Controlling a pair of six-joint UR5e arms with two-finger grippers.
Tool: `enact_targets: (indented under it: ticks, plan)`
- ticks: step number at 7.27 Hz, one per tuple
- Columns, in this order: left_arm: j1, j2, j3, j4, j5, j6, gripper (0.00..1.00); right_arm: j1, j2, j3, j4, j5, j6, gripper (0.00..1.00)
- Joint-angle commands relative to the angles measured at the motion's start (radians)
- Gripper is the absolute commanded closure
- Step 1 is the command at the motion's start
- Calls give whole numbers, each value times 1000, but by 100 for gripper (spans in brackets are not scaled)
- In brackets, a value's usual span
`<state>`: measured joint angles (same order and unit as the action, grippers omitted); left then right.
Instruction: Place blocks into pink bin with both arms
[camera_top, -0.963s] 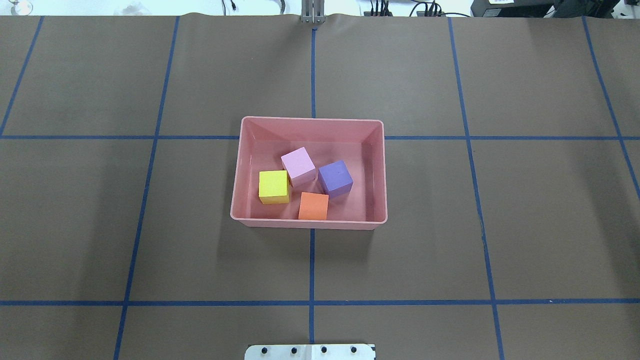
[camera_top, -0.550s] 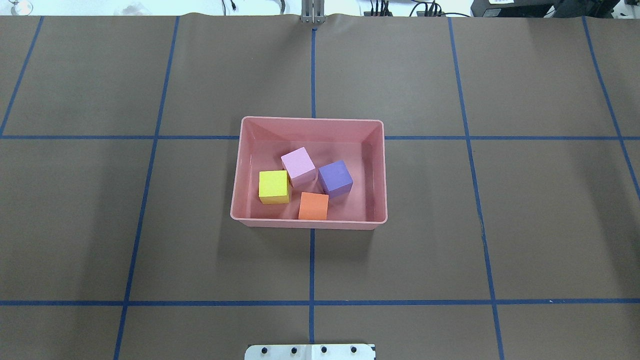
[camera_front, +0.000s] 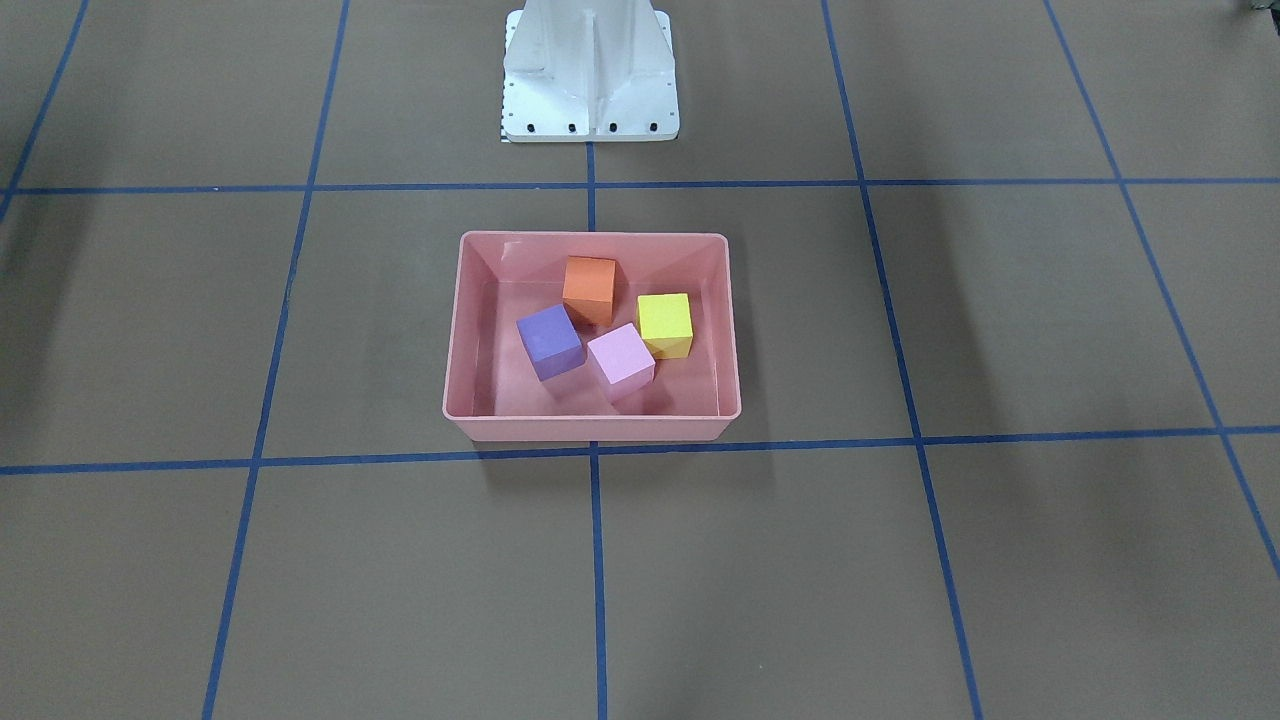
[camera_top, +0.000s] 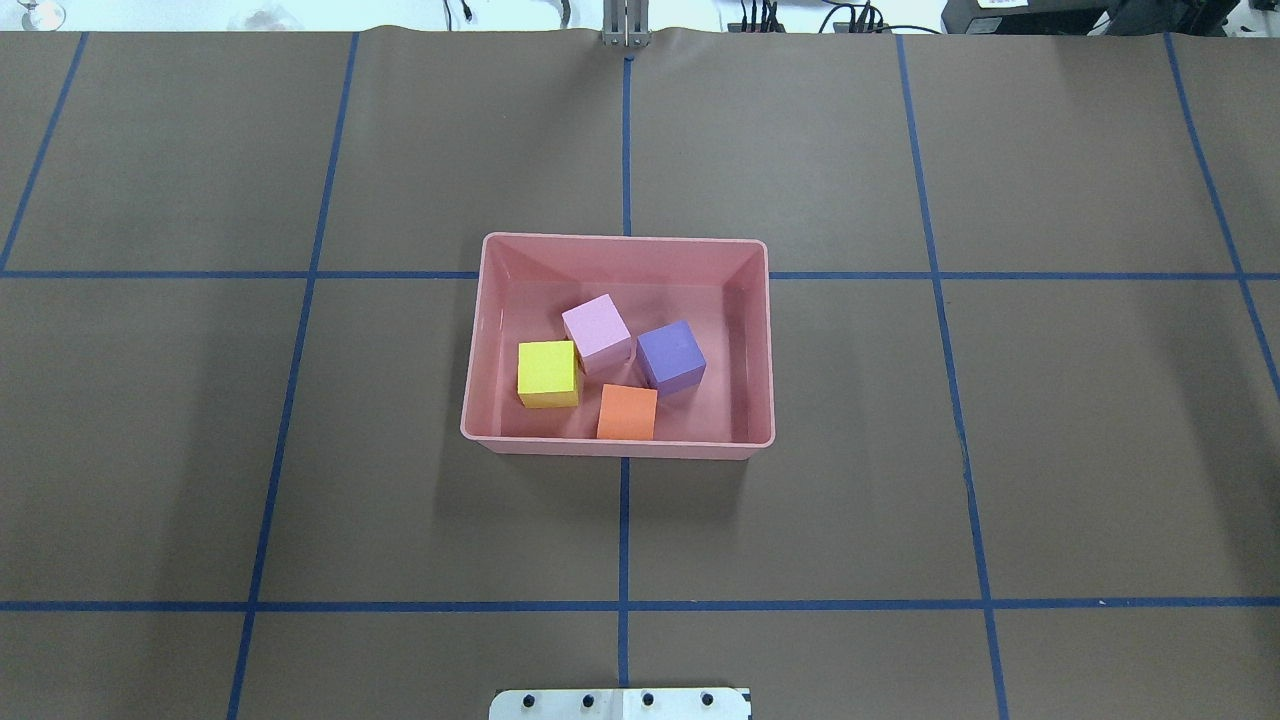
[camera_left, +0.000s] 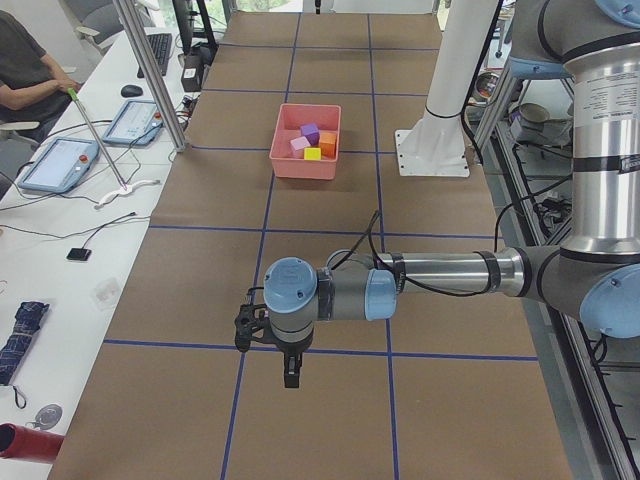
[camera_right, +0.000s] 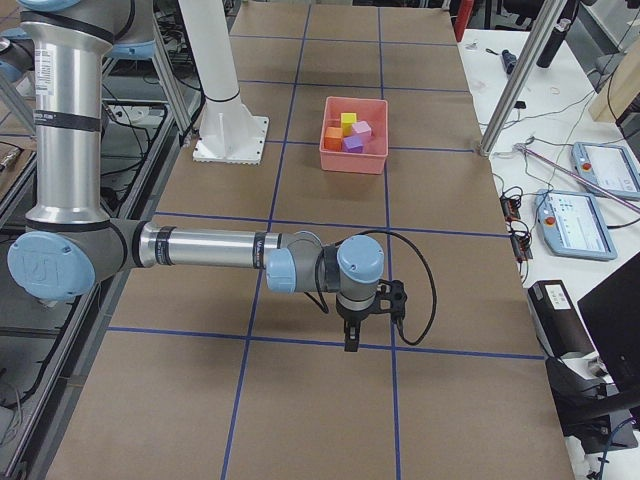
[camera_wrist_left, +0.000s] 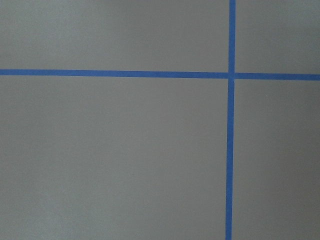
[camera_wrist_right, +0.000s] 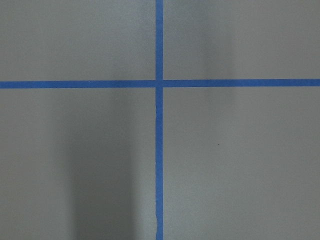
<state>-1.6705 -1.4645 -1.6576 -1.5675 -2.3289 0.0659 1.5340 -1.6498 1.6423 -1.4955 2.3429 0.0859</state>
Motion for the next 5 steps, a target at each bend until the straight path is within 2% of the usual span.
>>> enact_targets:
  ticks: [1,5]
  plan:
    - [0,1,2,0,-1,0,0,2,5,8,-2,0,0,0]
    - [0,1,5,0,0,0,0,2,-4,8,-2,-4,0,0]
